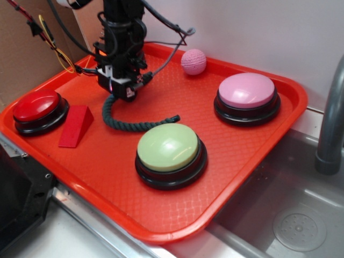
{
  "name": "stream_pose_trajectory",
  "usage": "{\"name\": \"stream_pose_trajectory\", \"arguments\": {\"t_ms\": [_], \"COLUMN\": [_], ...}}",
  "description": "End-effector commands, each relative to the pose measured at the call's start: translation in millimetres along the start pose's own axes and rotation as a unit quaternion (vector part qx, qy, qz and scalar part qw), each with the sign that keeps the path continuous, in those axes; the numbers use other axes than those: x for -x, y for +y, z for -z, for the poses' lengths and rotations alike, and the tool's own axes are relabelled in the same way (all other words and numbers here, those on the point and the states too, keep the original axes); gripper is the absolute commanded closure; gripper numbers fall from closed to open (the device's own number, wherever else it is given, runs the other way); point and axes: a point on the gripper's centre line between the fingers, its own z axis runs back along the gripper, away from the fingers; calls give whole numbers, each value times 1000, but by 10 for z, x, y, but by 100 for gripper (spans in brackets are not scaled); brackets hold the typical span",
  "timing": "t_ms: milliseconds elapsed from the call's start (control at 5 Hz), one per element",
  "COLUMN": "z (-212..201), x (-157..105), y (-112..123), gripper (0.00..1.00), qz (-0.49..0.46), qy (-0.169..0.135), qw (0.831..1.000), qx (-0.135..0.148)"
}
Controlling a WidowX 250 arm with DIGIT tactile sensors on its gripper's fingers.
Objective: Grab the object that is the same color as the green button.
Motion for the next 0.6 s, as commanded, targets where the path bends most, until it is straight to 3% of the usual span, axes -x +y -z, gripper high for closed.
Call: {"name": "stream_pose_trajectory", "arguments": {"t_ms": [0,200,400], "z": [-825,-1295,-1750], "x": [223,418,672], "y": [74,45,35], "gripper": [100,100,100], "qz": [78,144,128], "qy": [-33,9,-17], "qw": [996,989,992], "qx": [27,26,7]}}
